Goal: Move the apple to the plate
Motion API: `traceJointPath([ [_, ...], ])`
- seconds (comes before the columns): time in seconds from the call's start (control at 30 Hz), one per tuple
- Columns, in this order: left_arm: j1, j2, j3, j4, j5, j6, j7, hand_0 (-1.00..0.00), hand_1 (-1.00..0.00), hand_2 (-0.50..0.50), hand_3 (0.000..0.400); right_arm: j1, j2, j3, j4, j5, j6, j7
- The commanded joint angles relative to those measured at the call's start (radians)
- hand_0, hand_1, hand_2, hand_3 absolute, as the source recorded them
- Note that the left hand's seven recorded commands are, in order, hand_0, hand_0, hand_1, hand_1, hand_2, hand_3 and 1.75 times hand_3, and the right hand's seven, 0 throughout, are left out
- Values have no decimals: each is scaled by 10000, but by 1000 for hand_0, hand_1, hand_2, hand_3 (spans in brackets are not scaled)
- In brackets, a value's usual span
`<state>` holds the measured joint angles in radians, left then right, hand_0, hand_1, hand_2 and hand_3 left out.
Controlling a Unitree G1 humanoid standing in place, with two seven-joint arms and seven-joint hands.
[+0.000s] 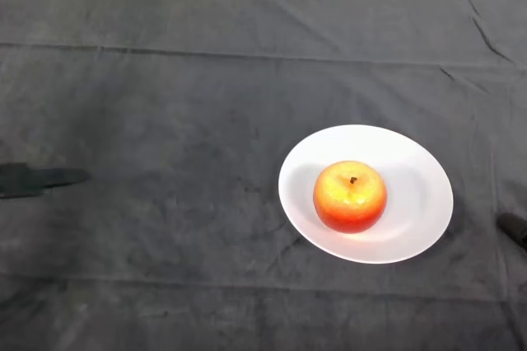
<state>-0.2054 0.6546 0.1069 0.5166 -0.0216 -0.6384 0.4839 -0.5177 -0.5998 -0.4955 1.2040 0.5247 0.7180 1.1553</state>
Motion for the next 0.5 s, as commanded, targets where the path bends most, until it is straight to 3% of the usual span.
traceJointPath([
  [0.03,292,800,438,450,-209,-342,211,0,0,0,0,124,-137,-99,-155,60,18,22],
  [0.5,-557,695,1696,3126,-236,-1200,706,0,0,0,0,103,-155,-97,-111,56,26,51],
])
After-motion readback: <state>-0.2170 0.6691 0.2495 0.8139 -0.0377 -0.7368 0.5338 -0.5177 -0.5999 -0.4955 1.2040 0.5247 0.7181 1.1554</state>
